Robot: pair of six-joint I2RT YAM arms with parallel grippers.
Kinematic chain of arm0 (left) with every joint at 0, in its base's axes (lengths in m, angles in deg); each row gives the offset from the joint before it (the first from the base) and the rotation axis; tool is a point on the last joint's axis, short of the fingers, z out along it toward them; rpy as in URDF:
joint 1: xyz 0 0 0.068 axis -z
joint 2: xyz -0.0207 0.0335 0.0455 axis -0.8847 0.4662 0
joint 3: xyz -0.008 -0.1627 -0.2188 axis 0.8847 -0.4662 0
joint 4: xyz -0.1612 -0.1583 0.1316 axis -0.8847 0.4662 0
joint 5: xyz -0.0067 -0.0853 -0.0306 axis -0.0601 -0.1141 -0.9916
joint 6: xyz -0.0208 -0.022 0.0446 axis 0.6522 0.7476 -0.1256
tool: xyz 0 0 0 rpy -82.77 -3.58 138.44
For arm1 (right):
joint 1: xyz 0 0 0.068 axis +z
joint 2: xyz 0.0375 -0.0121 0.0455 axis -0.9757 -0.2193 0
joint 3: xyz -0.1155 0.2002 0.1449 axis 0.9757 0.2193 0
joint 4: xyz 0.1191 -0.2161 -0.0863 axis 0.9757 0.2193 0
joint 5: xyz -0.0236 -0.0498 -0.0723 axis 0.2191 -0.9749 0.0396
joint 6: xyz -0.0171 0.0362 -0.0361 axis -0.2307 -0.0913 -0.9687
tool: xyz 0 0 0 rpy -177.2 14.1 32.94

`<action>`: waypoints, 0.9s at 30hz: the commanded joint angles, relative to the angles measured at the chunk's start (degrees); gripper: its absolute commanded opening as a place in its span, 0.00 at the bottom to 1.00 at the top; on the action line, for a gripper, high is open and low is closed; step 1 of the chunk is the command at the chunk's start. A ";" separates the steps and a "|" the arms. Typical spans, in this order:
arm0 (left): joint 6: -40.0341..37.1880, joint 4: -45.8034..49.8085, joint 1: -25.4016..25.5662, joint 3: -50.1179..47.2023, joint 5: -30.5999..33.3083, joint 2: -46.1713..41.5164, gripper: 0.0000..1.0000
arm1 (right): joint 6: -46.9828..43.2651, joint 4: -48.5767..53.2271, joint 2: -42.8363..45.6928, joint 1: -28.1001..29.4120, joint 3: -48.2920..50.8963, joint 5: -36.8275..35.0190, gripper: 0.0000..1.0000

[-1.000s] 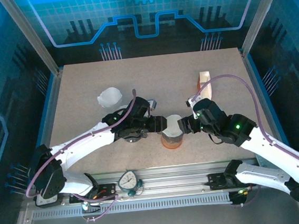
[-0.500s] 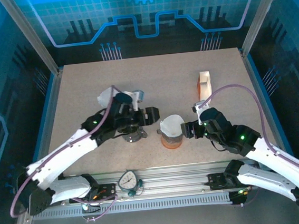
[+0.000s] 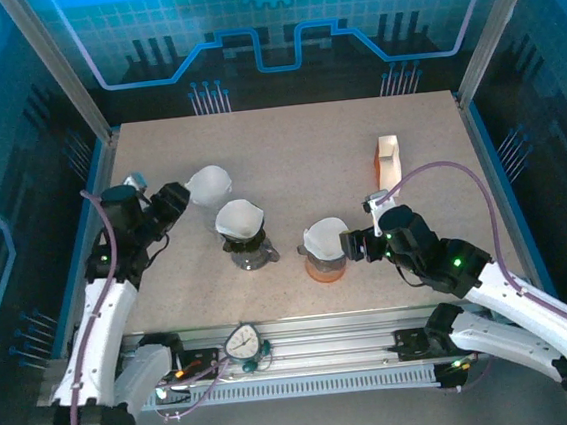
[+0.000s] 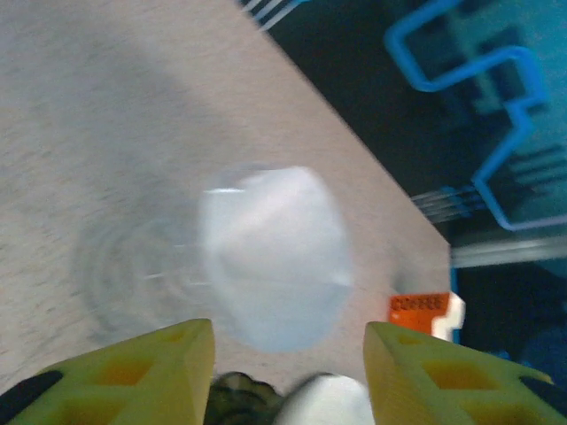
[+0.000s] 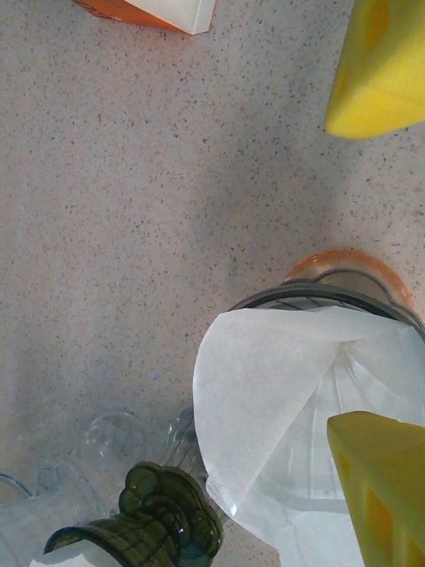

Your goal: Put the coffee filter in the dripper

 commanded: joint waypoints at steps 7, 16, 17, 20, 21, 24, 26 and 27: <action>10.29 -16.12 -5.25 -11.55 -3.22 11.28 0.23 | -0.85 -2.53 1.26 0.54 0.40 0.34 0.81; 16.77 -32.24 -5.07 -13.59 -3.19 29.24 0.00 | -1.57 -2.12 1.56 0.47 -0.18 0.17 0.81; 17.31 -34.04 -4.99 -13.41 -3.61 31.12 0.00 | -1.64 -1.95 1.62 0.41 -0.26 0.07 0.81; 18.53 -38.49 -4.48 -13.47 -4.48 35.33 0.00 | -2.00 -1.20 1.84 0.44 -0.71 -0.32 0.81; 18.82 -39.97 -4.38 -13.68 -4.81 36.37 0.00 | -2.09 -1.02 1.85 0.40 -0.80 -0.44 0.81; 19.62 -43.32 -3.57 -14.06 -5.56 38.52 0.00 | -2.46 -0.70 1.89 0.38 -1.10 -0.79 0.82; 19.56 -43.80 -2.59 -13.70 -5.73 39.88 0.00 | -2.63 -0.67 1.72 0.28 -1.11 -1.13 0.82; 19.74 -44.32 -2.26 -13.61 -5.92 40.53 0.00 | -2.63 -0.66 1.72 0.25 -1.16 -1.23 0.82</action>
